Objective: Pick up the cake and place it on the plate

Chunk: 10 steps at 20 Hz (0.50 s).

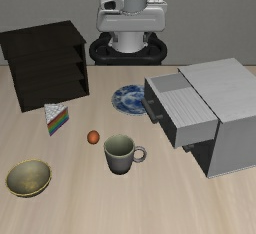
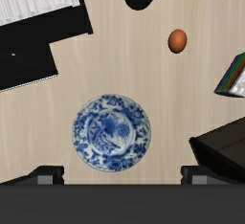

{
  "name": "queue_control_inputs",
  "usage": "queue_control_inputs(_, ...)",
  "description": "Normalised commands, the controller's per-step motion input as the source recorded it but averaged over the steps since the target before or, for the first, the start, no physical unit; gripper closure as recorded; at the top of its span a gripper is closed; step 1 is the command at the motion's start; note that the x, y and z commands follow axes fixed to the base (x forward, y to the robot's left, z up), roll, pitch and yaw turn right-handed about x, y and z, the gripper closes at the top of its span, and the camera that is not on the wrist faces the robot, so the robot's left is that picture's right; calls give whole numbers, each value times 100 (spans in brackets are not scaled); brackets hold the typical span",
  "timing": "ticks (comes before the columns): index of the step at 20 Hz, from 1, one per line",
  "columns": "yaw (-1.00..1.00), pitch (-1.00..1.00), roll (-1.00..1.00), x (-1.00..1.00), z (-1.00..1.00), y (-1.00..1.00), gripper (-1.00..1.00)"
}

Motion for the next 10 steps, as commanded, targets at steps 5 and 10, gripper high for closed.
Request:
queue_control_inputs(5, 0, 0, 0, 100, 0, 0, -100)
queue_control_inputs(10, 0, 0, 0, 60, 0, -40, -100)
